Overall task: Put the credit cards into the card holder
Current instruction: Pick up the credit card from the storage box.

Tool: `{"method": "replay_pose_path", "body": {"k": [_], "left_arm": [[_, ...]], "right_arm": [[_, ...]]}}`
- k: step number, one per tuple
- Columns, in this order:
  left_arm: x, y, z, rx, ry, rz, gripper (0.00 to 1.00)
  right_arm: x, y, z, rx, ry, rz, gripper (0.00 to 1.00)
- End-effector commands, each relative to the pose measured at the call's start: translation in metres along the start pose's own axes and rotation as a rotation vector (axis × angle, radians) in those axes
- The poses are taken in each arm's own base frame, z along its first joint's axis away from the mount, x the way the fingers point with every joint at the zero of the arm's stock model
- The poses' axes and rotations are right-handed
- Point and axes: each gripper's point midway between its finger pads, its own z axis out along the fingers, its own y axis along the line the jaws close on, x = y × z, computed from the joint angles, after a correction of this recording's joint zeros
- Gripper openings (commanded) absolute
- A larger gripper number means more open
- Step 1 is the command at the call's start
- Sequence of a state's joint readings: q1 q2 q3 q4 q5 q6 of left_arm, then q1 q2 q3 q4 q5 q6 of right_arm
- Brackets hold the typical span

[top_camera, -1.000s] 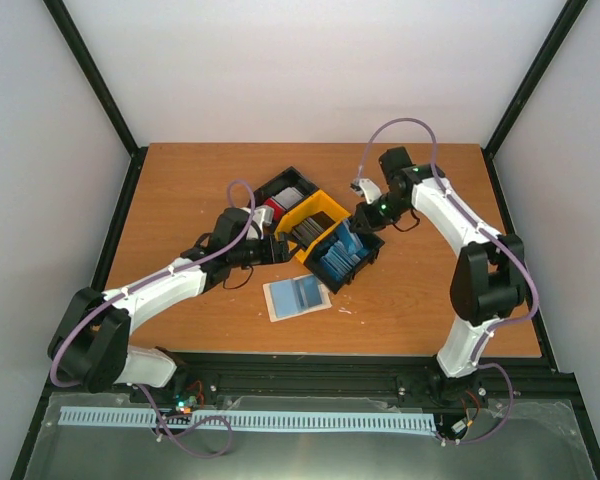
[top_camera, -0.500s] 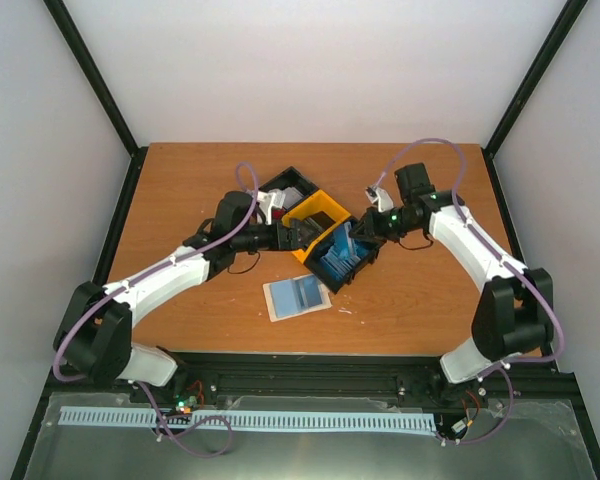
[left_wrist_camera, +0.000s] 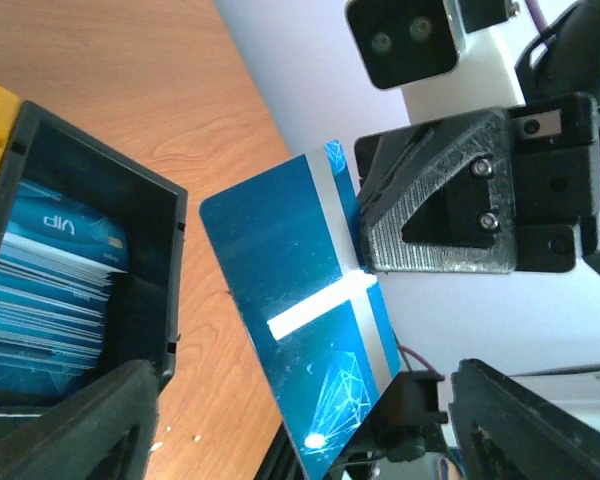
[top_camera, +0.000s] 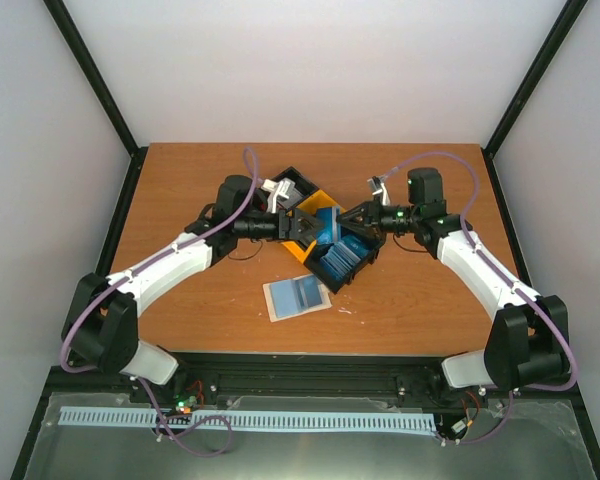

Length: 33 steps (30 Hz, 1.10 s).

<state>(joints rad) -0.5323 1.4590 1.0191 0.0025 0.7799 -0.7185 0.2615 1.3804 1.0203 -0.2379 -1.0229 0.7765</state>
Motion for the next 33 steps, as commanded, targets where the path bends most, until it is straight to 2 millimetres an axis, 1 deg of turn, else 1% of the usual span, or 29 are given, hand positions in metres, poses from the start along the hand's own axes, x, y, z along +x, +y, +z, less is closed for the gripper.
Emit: {"method": "replay_pose_path", "body": {"k": [1, 2, 5, 11, 12, 13, 15, 18, 20, 21, 22, 23, 25, 26, 27, 28, 29, 30, 33], "left_arm": [[-0.004, -0.020, -0.009, 0.159, 0.046, -0.060, 0.72], [-0.003, -0.019, -0.009, 0.167, 0.047, -0.073, 0.66], [0.001, -0.015, -0.006, 0.180, 0.070, -0.098, 0.57], [-0.001, -0.025, -0.006, 0.237, 0.085, -0.074, 0.55], [0.000, -0.026, -0.006, 0.248, 0.091, -0.075, 0.52], [0.000, -0.028, -0.007, 0.261, 0.094, -0.070, 0.47], [0.001, -0.031, -0.007, 0.283, 0.097, -0.073, 0.34], [0.003, -0.030, -0.007, 0.287, 0.098, -0.083, 0.21], [0.002, -0.029, -0.007, 0.287, 0.096, -0.082, 0.05], [0.003, -0.029, -0.007, 0.286, 0.096, -0.080, 0.01], [0.003, -0.028, -0.007, 0.281, 0.094, -0.078, 0.01], [0.003, -0.025, -0.007, 0.264, 0.087, -0.081, 0.01], [0.007, -0.015, -0.007, 0.207, 0.076, -0.069, 0.00], [0.011, -0.007, -0.007, 0.168, 0.079, -0.089, 0.01], [0.015, 0.002, -0.008, 0.125, 0.077, -0.071, 0.01], [0.021, 0.012, -0.008, 0.074, 0.082, -0.077, 0.01], [0.031, 0.024, -0.010, 0.018, 0.099, -0.098, 0.01], [0.037, 0.035, -0.011, -0.031, 0.106, -0.101, 0.01], [0.064, 0.065, -0.019, -0.172, 0.147, -0.135, 0.01]], "right_arm": [[0.002, 0.023, -0.004, -0.098, 0.027, -0.035, 0.03], [0.003, 0.023, -0.004, -0.102, 0.032, -0.037, 0.03], [0.005, 0.026, -0.004, -0.123, 0.043, -0.041, 0.03], [0.009, 0.029, -0.002, -0.143, 0.062, -0.065, 0.03], [0.009, 0.029, -0.001, -0.147, 0.066, -0.069, 0.03], [0.011, 0.029, 0.001, -0.149, 0.072, -0.072, 0.03], [0.013, 0.029, 0.005, -0.152, 0.083, -0.085, 0.03], [0.018, 0.031, 0.010, -0.162, 0.098, -0.104, 0.03], [0.020, 0.031, 0.012, -0.160, 0.104, -0.108, 0.03], [0.021, 0.031, 0.012, -0.157, 0.101, -0.115, 0.03], [0.021, 0.029, 0.012, -0.142, 0.095, -0.119, 0.05], [0.019, 0.025, 0.012, -0.109, 0.082, -0.127, 0.14], [0.020, 0.010, 0.010, -0.014, 0.057, -0.138, 0.38], [0.021, 0.003, 0.008, 0.024, 0.044, -0.149, 0.45], [0.024, -0.003, 0.006, 0.059, 0.039, -0.162, 0.49], [0.026, -0.011, 0.004, 0.106, 0.032, -0.171, 0.52], [0.029, -0.021, 0.001, 0.162, 0.028, -0.177, 0.54], [0.034, -0.032, -0.002, 0.220, 0.035, -0.177, 0.55], [0.054, -0.057, -0.006, 0.379, 0.066, -0.197, 0.56]]}}
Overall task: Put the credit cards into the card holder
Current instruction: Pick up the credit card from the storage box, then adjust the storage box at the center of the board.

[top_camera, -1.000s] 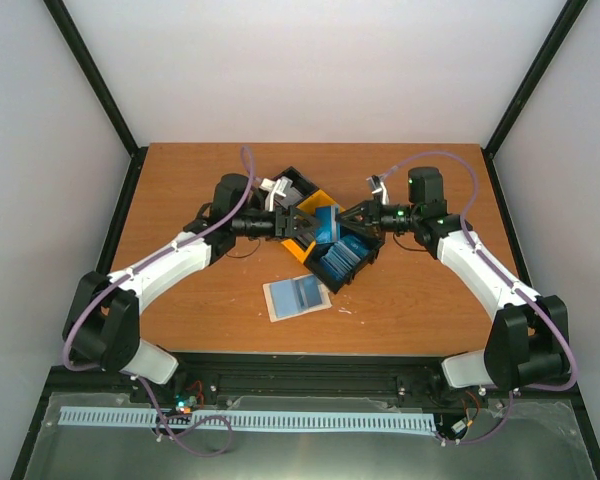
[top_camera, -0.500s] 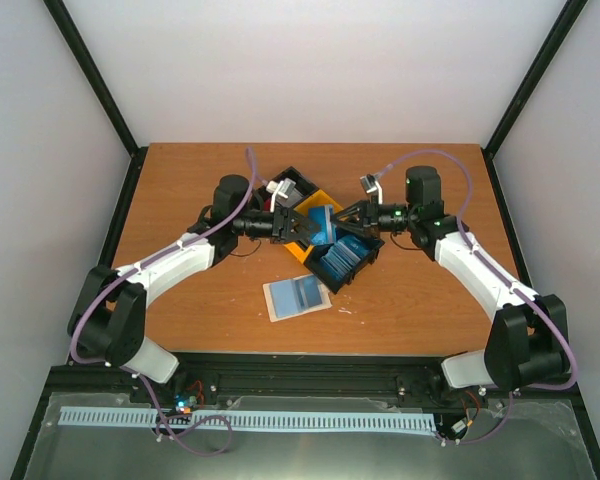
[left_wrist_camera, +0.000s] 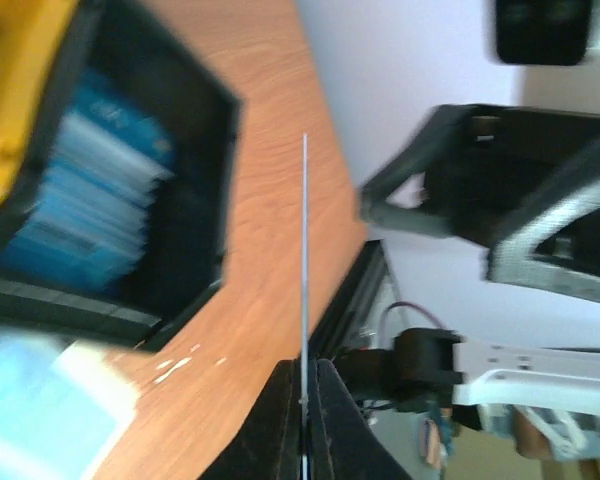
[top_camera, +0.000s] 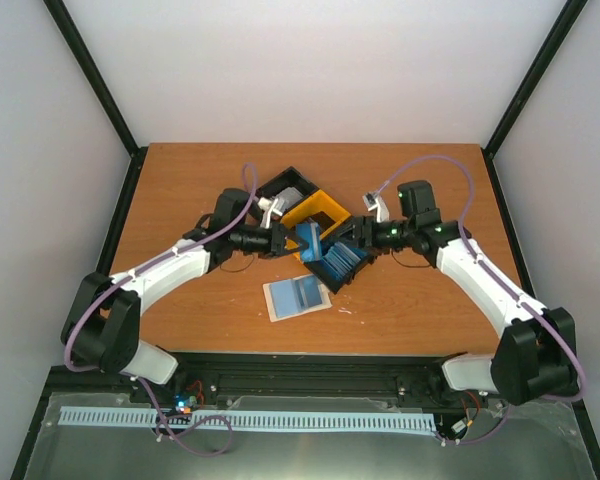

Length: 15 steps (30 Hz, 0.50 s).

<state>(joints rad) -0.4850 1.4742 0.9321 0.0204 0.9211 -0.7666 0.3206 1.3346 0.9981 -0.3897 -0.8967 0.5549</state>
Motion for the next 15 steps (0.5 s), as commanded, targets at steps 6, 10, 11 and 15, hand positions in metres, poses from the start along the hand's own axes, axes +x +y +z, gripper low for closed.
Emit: {"method": "replay_pose_path", "body": {"k": [6, 10, 11, 15], "left_arm": [[0.058, 0.074, -0.021, -0.323, 0.065, -0.100, 0.01], [0.066, 0.081, -0.017, -0.337, 0.066, -0.181, 0.01], [0.069, 0.084, -0.016, -0.348, 0.069, -0.199, 0.01], [0.083, 0.096, -0.008, -0.368, 0.101, -0.272, 0.01]], "right_arm": [[0.089, -0.076, -0.004, 0.569, 0.144, -0.080, 0.60], [0.115, -0.096, 0.001, 0.707, 0.189, -0.095, 0.59], [0.118, -0.100, 0.003, 0.730, 0.197, -0.098, 0.58], [0.129, -0.116, 0.015, 0.796, 0.255, -0.113, 0.55]]}}
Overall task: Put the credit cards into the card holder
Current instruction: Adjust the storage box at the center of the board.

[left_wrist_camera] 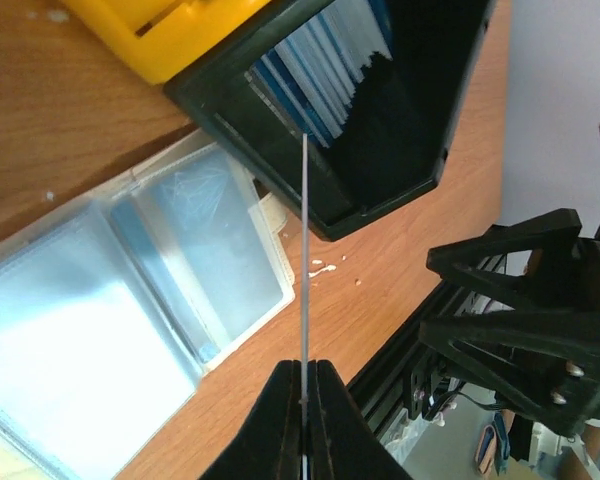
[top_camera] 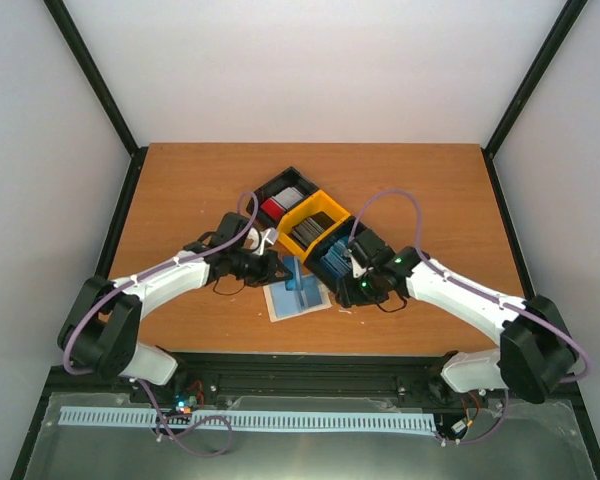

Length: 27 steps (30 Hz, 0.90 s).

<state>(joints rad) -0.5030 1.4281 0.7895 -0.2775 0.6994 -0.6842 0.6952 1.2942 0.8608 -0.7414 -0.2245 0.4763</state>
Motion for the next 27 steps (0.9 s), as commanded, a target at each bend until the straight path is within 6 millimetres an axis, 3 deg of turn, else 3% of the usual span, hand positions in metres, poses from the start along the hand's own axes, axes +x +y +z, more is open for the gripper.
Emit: {"method": "replay_pose_path", "body": {"k": [1, 9, 15, 20, 27], "left_arm": [[0.011, 0.013, 0.012, -0.043, 0.034, -0.087, 0.01], [0.025, 0.035, 0.025, -0.128, 0.065, -0.193, 0.01], [0.043, 0.053, 0.027, -0.171, 0.095, -0.287, 0.01], [0.044, 0.051, 0.029, -0.142, 0.089, -0.309, 0.01], [0.020, 0.044, 0.038, -0.096, 0.008, -0.308, 0.00]], "right_arm": [[0.002, -0.022, 0.018, 0.157, 0.015, -0.001, 0.54], [-0.013, -0.033, 0.051, 0.238, 0.031, -0.059, 0.50], [-0.053, -0.050, 0.056, 0.374, -0.039, -0.149, 0.51], [-0.072, -0.059, 0.066, 0.386, -0.056, -0.151, 0.51], [-0.061, -0.033, 0.064, 0.203, -0.074, -0.116, 0.50]]}}
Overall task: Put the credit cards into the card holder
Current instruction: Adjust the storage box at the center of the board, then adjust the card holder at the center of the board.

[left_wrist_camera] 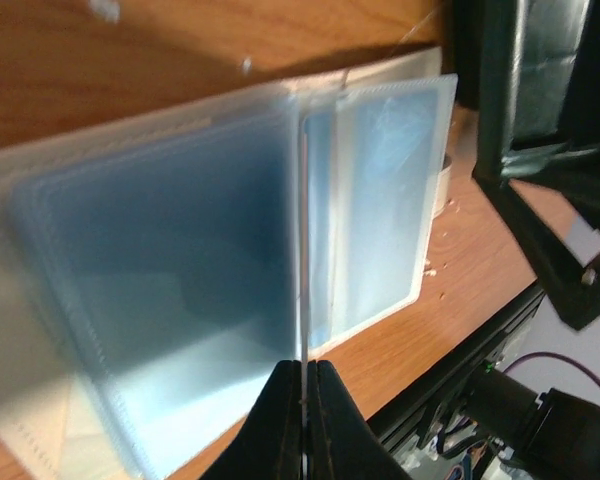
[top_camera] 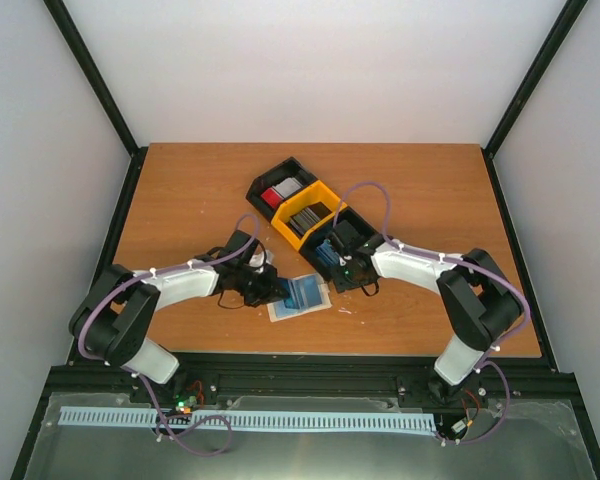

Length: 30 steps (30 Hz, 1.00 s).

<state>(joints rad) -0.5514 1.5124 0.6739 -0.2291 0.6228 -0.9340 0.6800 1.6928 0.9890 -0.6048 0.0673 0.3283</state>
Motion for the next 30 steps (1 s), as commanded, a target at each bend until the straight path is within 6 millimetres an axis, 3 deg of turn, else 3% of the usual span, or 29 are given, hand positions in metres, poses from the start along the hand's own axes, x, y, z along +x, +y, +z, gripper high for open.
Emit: {"method": "replay_pose_path", "body": {"k": [1, 6, 11, 20, 30], "left_arm": [[-0.018, -0.015, 0.008, 0.048, -0.056, -0.007, 0.01], [-0.017, -0.019, 0.026, 0.033, -0.033, 0.007, 0.00], [-0.010, -0.013, 0.033, 0.038, -0.016, -0.002, 0.01], [-0.006, -0.020, 0.024, 0.108, -0.050, 0.029, 0.01], [0.001, 0.008, 0.014, 0.025, -0.110, -0.009, 0.01]], "right_arm": [[-0.006, 0.018, -0.012, -0.124, -0.079, 0.029, 0.50], [0.017, 0.019, 0.005, -0.123, -0.010, 0.025, 0.48], [0.025, 0.027, 0.011, -0.148, 0.014, 0.011, 0.47], [0.038, 0.031, 0.020, -0.142, 0.066, -0.010, 0.45], [0.050, 0.038, 0.025, -0.137, 0.113, -0.006, 0.43]]}}
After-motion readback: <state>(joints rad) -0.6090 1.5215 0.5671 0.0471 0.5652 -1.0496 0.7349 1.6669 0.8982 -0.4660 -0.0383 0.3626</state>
